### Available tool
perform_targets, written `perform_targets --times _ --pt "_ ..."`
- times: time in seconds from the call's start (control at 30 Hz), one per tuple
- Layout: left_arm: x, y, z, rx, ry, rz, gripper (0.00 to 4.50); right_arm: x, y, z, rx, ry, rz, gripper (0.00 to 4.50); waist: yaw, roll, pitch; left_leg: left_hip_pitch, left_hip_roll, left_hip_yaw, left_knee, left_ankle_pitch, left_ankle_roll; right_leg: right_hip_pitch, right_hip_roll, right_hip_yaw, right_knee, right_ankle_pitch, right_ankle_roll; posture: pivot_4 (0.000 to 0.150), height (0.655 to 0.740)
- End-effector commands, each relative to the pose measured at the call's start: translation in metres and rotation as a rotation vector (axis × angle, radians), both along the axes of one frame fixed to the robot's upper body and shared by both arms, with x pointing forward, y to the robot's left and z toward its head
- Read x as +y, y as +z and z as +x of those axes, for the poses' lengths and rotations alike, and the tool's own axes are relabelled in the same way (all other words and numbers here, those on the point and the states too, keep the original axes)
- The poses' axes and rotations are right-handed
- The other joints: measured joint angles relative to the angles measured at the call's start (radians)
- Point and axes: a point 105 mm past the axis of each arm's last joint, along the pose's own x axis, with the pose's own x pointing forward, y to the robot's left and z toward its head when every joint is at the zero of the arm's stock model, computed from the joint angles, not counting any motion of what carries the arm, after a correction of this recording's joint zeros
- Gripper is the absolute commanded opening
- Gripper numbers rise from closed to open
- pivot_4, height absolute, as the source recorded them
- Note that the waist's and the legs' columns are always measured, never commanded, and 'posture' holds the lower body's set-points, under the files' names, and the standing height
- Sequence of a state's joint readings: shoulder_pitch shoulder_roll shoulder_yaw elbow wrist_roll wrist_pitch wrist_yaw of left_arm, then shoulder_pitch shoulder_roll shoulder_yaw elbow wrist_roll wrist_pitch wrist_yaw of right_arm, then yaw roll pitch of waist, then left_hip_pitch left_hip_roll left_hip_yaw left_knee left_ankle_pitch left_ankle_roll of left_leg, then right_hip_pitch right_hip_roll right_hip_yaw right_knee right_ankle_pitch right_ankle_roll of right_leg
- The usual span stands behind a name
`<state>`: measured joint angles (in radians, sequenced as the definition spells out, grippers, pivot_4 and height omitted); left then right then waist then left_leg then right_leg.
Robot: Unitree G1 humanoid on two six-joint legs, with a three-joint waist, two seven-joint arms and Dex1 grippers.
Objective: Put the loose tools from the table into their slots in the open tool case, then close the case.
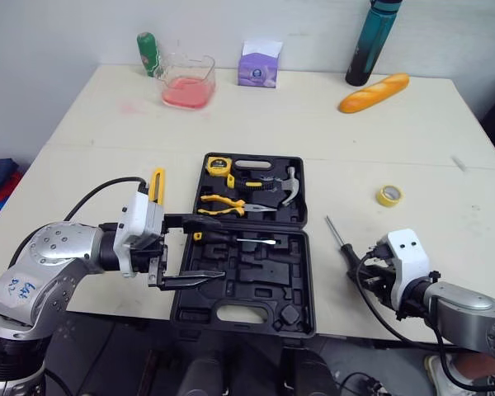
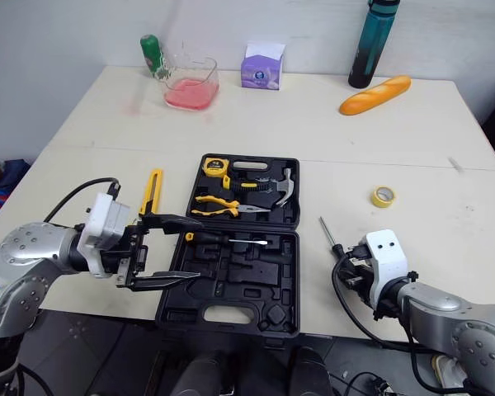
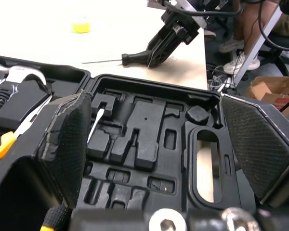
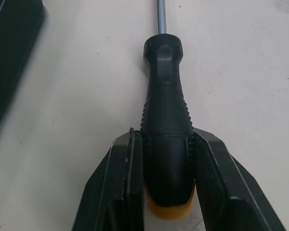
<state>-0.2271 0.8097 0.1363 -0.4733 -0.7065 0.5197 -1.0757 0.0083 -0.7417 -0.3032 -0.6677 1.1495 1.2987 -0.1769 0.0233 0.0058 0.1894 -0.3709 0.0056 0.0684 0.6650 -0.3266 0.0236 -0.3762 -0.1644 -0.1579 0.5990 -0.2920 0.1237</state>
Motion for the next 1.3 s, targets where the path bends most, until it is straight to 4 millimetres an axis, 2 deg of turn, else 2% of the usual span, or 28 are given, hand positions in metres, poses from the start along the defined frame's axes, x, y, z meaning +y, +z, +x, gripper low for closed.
perform_targets --times 0.03,0.2,0.3,0.47,0.6,0.77,0.93,1.07,1.3 --pt "-0.005 0.009 -0.005 -0.030 -0.034 -0.017 4.50 -0.004 0.003 0.009 -0.047 0.019 -0.044 0.97 -0.001 0.000 0.000 0.000 0.000 0.000 0.000 0.000 0.000 0.000 0.000 0.000 0.000 0.000 0.000 0.150 0.7400" --pt "-0.004 0.010 -0.004 -0.005 -0.021 -0.028 4.50 -0.007 0.021 0.024 -0.126 0.090 -0.041 0.97 0.001 0.002 0.001 0.000 0.000 0.000 0.000 0.000 0.000 0.000 0.000 0.000 -0.002 0.000 0.000 0.150 0.7400" --pt "-0.003 0.016 -0.002 -0.060 -0.015 -0.067 4.50 0.009 0.055 0.036 -0.223 0.373 -0.087 0.97 -0.002 0.006 0.004 -0.001 0.000 0.000 0.000 0.000 0.000 -0.001 0.000 0.000 -0.001 0.000 0.000 0.150 0.7400" --pt "0.009 0.004 0.003 -0.080 0.022 -0.001 4.50 0.032 0.082 0.043 -0.274 0.666 -0.105 0.97 -0.004 0.005 0.004 -0.001 0.001 0.002 0.000 0.000 0.000 -0.001 0.003 0.000 -0.004 0.001 0.001 0.150 0.7400" --pt "0.020 -0.004 0.006 -0.083 0.075 0.022 4.50 0.053 0.086 0.039 -0.252 0.834 -0.122 0.97 -0.002 0.005 0.004 -0.002 0.002 0.001 -0.001 0.000 0.000 -0.001 0.003 -0.001 -0.006 0.001 0.001 0.150 0.7400" --pt "0.044 -0.015 0.006 -0.031 0.196 0.033 4.50 0.080 0.085 0.033 -0.216 1.036 -0.167 0.97 -0.002 0.003 0.005 -0.004 0.002 0.001 0.000 -0.001 0.000 -0.001 0.003 -0.001 -0.007 0.001 0.001 0.150 0.7400" --pt "0.063 -0.024 -0.001 -0.007 0.303 0.042 4.50 0.085 0.079 0.032 -0.150 1.126 -0.326 0.97 -0.004 0.003 0.005 -0.004 0.003 0.001 0.000 -0.001 -0.001 -0.002 0.003 -0.001 -0.006 0.001 0.001 0.150 0.7400" --pt "0.073 -0.030 -0.006 0.009 0.383 0.034 4.50 0.094 0.077 0.029 -0.109 1.169 -0.358 0.97 -0.004 0.003 0.005 -0.004 0.003 0.000 0.000 -0.002 -0.001 -0.002 0.003 -0.001 -0.006 0.001 0.001 0.150 0.7400" --pt "0.078 -0.035 -0.013 0.022 0.430 0.041 4.50 0.106 0.072 0.032 -0.119 1.203 -0.410 0.97 -0.003 0.003 0.005 -0.004 0.003 0.000 0.001 -0.002 -0.002 -0.002 0.003 -0.001 -0.006 0.001 0.000 0.150 0.7400"
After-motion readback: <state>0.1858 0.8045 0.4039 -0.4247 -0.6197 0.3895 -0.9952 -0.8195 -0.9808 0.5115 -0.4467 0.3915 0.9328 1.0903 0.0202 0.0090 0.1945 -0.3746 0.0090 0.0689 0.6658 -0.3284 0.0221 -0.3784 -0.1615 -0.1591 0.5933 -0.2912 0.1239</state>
